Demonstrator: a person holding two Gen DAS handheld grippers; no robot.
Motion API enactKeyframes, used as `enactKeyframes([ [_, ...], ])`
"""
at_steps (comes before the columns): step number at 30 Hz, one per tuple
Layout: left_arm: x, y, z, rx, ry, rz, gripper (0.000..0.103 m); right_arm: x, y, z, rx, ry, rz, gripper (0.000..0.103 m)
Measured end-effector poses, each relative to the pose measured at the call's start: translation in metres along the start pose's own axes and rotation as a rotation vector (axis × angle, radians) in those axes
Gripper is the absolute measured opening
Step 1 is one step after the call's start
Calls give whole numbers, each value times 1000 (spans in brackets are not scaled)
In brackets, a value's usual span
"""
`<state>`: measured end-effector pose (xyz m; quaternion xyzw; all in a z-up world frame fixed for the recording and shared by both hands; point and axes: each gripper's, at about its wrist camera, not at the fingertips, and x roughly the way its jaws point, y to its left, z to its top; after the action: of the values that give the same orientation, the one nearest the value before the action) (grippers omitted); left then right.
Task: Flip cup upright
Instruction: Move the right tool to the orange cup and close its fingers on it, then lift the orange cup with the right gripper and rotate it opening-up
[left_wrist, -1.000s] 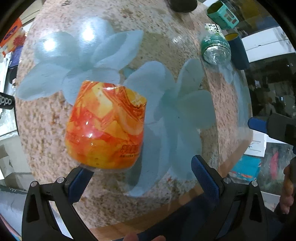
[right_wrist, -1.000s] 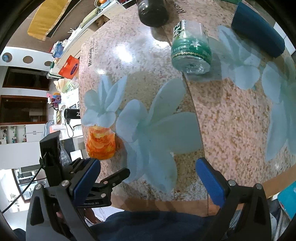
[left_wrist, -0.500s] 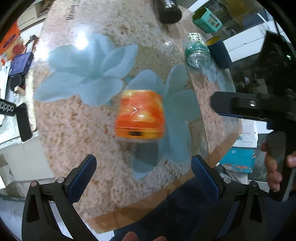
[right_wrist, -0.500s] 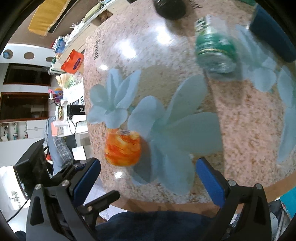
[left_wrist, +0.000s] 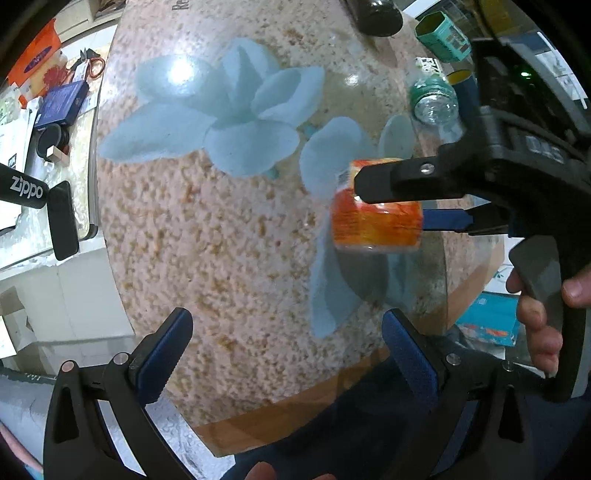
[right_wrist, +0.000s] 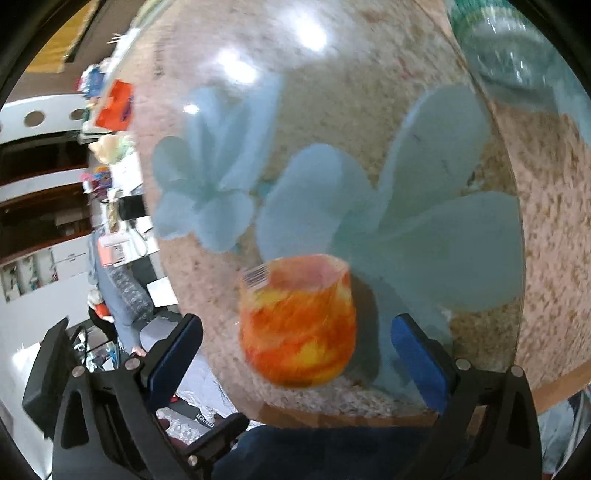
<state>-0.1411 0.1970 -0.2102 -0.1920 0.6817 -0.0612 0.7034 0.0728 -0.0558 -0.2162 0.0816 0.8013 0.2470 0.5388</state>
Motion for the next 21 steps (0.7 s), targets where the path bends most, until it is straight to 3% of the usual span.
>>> enactKeyframes([
  [6,5,6,6,7,9,-5,103,8,-7,1,40,61,-16,67],
  [15,2,6,18,39,3,5,103,-1,-5,-3,31,31,33,64],
  [18,1,0,21,55,2,9,103,-12,-8,-5,20,-21,66,64],
  [21,3,-7,25,68,8,9,103,-31,-12,-8,-35,-100,24,64],
])
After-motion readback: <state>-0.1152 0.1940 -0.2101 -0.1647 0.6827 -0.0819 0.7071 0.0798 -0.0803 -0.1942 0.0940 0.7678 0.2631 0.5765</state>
